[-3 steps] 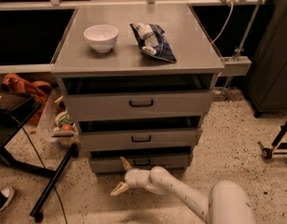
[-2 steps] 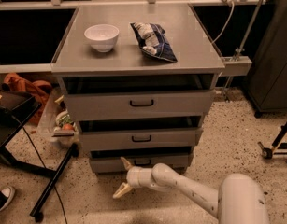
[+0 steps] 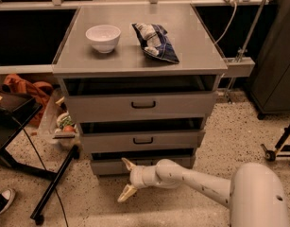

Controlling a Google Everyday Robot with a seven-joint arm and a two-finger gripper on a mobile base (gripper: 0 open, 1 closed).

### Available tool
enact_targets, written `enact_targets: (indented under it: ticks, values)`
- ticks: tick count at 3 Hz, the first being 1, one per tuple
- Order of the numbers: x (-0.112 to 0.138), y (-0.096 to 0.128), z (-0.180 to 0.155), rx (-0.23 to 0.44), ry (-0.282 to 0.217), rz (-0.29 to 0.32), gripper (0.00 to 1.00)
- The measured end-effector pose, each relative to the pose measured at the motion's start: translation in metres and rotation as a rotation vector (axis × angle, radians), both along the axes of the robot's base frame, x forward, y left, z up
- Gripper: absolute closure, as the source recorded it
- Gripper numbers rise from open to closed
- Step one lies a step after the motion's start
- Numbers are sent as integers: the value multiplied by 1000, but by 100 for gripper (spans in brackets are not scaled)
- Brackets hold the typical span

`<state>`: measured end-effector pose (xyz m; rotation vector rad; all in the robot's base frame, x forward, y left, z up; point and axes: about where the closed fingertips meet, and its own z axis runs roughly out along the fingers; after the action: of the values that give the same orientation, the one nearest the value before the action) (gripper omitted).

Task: Close bottom drawer

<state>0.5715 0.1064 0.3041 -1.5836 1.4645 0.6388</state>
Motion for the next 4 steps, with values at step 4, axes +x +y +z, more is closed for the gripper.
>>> enact_targets:
  ticks: [4]
  values:
    - [-21,-194,45,7,57,-125,0]
